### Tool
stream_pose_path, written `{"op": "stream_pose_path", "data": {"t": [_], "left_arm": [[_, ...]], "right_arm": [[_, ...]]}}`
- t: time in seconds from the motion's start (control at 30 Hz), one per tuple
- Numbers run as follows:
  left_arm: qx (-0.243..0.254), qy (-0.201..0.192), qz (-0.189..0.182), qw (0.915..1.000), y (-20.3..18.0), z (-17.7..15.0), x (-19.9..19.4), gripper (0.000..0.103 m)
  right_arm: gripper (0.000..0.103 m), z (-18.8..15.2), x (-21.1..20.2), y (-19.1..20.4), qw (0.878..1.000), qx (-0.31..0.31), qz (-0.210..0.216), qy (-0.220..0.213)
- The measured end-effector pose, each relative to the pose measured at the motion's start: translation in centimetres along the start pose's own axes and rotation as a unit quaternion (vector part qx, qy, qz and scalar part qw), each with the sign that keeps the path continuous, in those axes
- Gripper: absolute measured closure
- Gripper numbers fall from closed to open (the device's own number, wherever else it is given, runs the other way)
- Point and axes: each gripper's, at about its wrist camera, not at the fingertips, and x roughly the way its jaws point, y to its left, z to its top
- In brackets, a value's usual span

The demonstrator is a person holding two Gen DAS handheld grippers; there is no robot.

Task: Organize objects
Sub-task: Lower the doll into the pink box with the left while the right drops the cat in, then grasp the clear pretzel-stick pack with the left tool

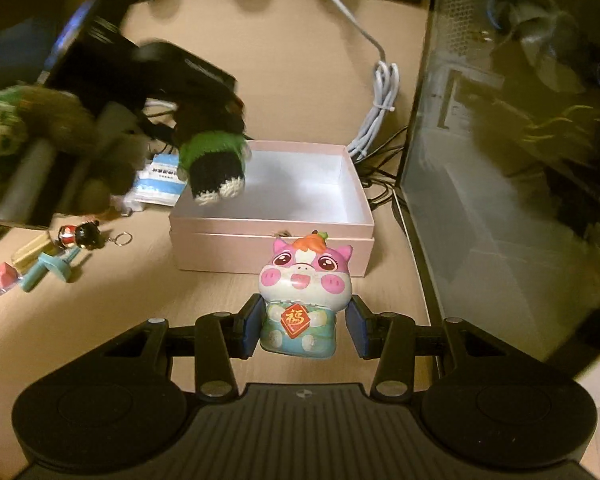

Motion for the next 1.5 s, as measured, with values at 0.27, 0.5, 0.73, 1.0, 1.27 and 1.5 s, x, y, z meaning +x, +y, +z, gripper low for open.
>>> {"op": "stream_pose_path", "data": {"t": [0.27, 0.5, 0.73, 1.0, 1.27, 1.5], "left_arm": [[0.086, 0.075, 0.025, 0.9932, -2.3, -0.5, 2.9, 0.036], [0.059, 0.015, -0.006, 0.9981, -0.8, -1.7, -3.2, 0.037], [0.011, 0.002, 0.034, 0.9994, 4.4, -7.5, -9.3, 0.037], [-0.032, 0.007, 0.157, 0.9870, 13.2, -14.2, -16.0, 0.037], [-0.041, 0.008, 0.182, 0.9823, 17.2, -16.2, -18.6, 0.037], [0.043, 0.025, 0.182, 0.9821, 16.6, -14.4, -16.1, 0.037]], "right_arm": [[0.059, 1.4, 1.9, 0.5, 1.000, -0.021, 0.019, 0.004], [0.059, 1.7, 2.2, -0.1, 1.000, -0.015, 0.018, 0.009], [0.058, 8.3, 5.2, 1.4, 0.997, -0.045, 0.015, -0.062], [0.032, 10.2, 8.2, 1.7, 0.997, 0.024, 0.079, -0.012], [0.030, 6.1, 11.8, 4.7, 0.989, 0.032, 0.115, 0.085], [0.030, 7.3, 12.0, 7.8, 0.992, 0.000, 0.112, 0.062]]}}
